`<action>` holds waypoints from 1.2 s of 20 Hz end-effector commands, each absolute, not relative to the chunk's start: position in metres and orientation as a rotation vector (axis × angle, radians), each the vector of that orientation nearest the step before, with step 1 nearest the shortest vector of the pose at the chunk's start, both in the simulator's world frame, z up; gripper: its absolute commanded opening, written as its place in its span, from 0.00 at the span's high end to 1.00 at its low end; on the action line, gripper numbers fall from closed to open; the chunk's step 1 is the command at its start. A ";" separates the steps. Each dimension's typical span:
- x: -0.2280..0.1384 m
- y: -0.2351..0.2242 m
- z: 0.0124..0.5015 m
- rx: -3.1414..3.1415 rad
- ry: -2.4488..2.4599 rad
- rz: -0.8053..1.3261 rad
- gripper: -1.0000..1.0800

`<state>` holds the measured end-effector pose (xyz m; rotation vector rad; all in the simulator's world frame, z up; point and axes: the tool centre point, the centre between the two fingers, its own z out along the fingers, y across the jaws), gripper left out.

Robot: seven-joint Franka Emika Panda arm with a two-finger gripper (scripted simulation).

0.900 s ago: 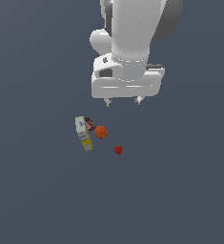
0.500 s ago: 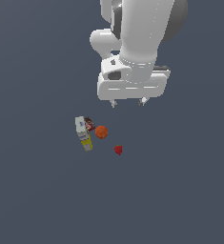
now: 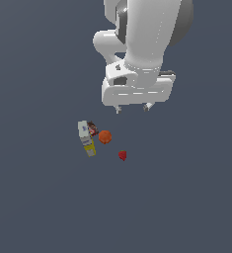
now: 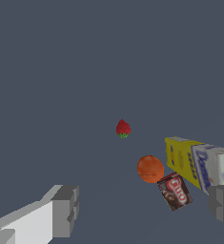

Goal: Pick up a designated object from a clutter of objects.

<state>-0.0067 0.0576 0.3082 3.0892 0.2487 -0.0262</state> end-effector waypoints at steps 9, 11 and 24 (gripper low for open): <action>-0.003 0.005 0.278 3.104 0.309 -0.025 0.04; -0.004 -0.011 0.269 3.107 0.326 -0.023 0.04; -0.021 -0.109 0.215 3.112 0.427 -0.005 0.04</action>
